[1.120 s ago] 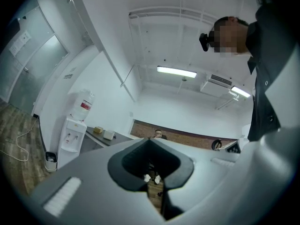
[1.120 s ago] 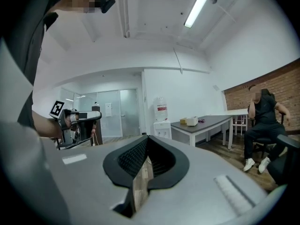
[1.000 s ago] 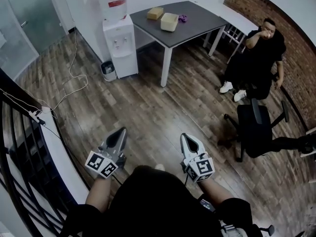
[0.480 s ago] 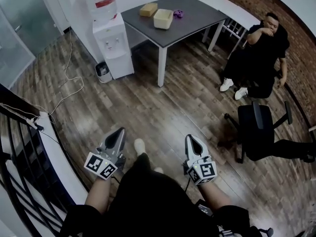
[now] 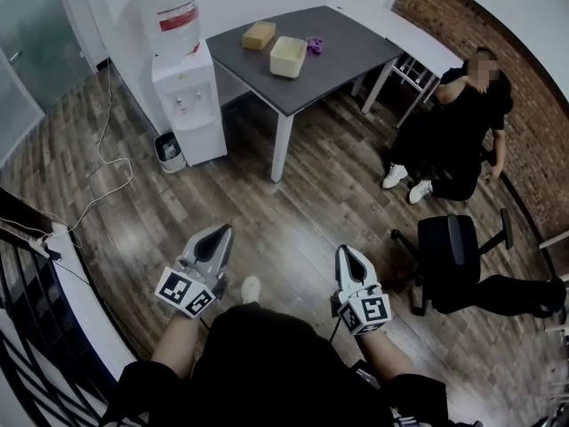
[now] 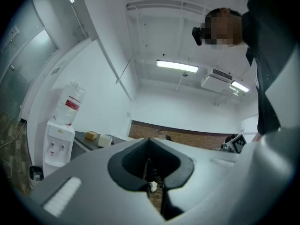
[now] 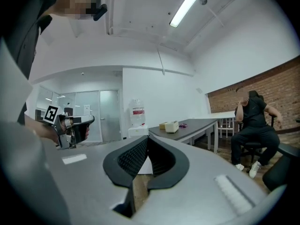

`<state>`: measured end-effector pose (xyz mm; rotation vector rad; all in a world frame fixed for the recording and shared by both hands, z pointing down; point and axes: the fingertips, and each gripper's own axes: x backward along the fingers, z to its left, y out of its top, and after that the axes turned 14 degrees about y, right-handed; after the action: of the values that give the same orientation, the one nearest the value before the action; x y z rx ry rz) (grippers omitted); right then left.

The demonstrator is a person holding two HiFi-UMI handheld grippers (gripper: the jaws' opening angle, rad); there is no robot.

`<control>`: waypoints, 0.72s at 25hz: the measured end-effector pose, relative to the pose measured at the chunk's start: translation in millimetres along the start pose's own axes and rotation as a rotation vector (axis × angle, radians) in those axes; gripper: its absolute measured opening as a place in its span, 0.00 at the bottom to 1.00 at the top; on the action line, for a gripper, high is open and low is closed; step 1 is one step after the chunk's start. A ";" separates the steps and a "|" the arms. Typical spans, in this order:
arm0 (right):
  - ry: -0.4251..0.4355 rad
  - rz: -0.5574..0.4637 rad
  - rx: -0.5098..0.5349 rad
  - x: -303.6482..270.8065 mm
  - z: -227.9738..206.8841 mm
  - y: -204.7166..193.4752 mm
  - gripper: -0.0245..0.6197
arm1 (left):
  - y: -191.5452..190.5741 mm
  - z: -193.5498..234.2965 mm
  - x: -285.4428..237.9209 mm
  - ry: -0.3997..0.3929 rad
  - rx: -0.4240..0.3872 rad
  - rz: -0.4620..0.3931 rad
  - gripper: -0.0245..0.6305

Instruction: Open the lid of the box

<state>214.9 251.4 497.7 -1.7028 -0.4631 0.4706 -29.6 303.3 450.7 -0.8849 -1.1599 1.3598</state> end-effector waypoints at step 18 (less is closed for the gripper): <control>-0.067 0.067 0.005 -117.2 -53.1 16.7 0.04 | -3.8 98.2 -99.8 -0.064 0.083 0.051 0.04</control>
<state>146.8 141.0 496.8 -1.7054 -0.4540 0.5781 -109.3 189.5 468.2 -0.8213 -1.1276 1.4762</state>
